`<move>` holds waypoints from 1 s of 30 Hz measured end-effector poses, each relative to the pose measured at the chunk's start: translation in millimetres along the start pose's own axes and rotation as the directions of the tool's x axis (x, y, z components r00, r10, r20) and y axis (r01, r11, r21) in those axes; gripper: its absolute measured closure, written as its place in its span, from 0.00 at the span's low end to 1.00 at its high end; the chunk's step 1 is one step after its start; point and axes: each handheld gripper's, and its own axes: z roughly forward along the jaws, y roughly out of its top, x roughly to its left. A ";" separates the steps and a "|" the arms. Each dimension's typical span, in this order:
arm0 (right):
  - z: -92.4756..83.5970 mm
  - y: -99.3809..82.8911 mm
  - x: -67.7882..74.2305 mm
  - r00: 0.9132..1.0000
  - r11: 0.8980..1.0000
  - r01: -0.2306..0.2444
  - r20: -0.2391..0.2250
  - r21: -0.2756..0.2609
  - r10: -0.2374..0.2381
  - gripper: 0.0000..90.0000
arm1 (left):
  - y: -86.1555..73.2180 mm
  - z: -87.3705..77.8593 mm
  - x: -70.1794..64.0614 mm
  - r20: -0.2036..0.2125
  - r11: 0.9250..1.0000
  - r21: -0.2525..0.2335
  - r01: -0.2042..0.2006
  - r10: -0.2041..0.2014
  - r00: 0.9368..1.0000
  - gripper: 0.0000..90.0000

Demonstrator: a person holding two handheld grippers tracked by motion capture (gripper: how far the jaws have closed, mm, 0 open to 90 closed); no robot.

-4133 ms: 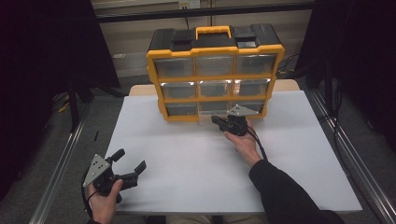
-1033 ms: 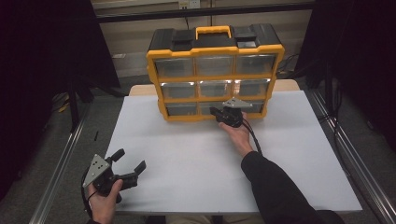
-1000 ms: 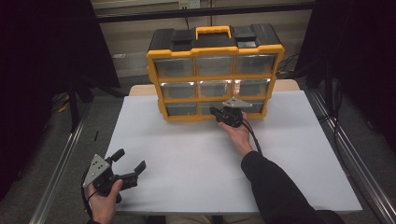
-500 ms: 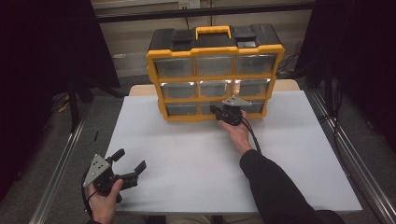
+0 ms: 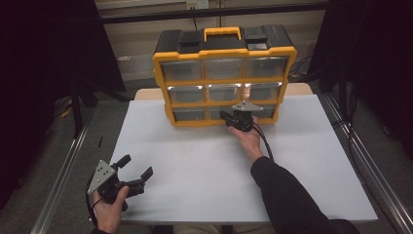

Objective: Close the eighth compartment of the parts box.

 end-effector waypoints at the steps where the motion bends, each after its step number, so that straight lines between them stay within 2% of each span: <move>1: -1.0 -1.2 -0.6 1.000 1.000 -0.004 -0.004 0.003 0.004 1.00 | -0.1 0.3 0.3 0.000 1.000 0.003 -0.002 0.002 1.000 0.04; 3: -3.5 -3.1 -2.0 1.000 1.000 -0.012 -0.009 0.001 0.012 1.00 | 0.0 1.1 0.7 0.002 1.000 0.003 -0.002 0.002 1.000 0.04; 7: -8.9 -5.1 -1.8 0.999 1.000 -0.021 -0.035 0.000 0.021 1.00 | -0.4 3.2 -0.7 0.001 1.000 -0.002 0.023 -0.023 1.000 0.04; 10: -13.6 -5.3 -1.4 0.999 1.000 -0.024 -0.041 -0.010 0.024 0.98 | -0.3 3.2 0.1 0.001 1.000 0.006 0.005 -0.005 1.000 0.04; 13: -18.4 -7.1 -1.3 0.999 1.000 -0.021 -0.037 -0.011 0.021 0.93 | 0.3 2.3 -0.6 0.003 1.000 0.005 0.003 -0.003 1.000 0.04; 14: -20.2 -7.9 -1.6 0.999 1.000 -0.022 -0.038 -0.011 0.021 0.91 | 0.1 2.3 -1.5 0.000 1.000 -0.005 0.013 -0.013 1.000 0.04; 15: -22.5 -8.5 -1.6 0.999 1.000 -0.029 -0.046 -0.009 0.029 0.90 | -0.1 1.3 -0.6 0.000 1.000 0.006 0.001 -0.001 1.000 0.04; 18: -28.0 -9.5 -0.9 0.998 0.999 -0.032 -0.062 -0.017 0.031 0.82 | -1.0 0.9 -1.0 0.001 1.000 -0.005 0.020 -0.020 1.000 0.04; 20: -31.3 -9.4 0.1 0.997 0.999 -0.028 -0.066 -0.022 0.027 0.76 | -0.4 -0.7 0.2 -0.002 1.000 0.004 0.001 -0.001 1.000 0.04; 23: -37.5 -9.4 1.8 0.998 1.000 -0.013 -0.055 -0.026 0.011 0.66 | -0.6 -0.7 -0.6 0.002 1.000 0.005 0.002 -0.002 1.000 0.04; 24: -40.0 -8.9 1.9 0.998 1.000 -0.012 -0.065 -0.025 0.010 0.63 | -0.7 -0.8 -0.6 0.002 1.000 0.005 0.001 -0.002 1.000 0.04; 25: -42.0 -8.1 2.0 0.998 1.000 -0.007 -0.058 -0.022 0.006 0.58 | -0.6 -1.5 0.1 0.001 1.000 0.012 -0.008 0.008 1.000 0.04; 30: -52.5 -2.5 1.9 0.998 1.000 -0.014 -0.060 -0.019 0.013 0.34 | 0.0 -1.2 -0.8 0.004 1.000 0.003 -0.003 0.003 1.000 0.04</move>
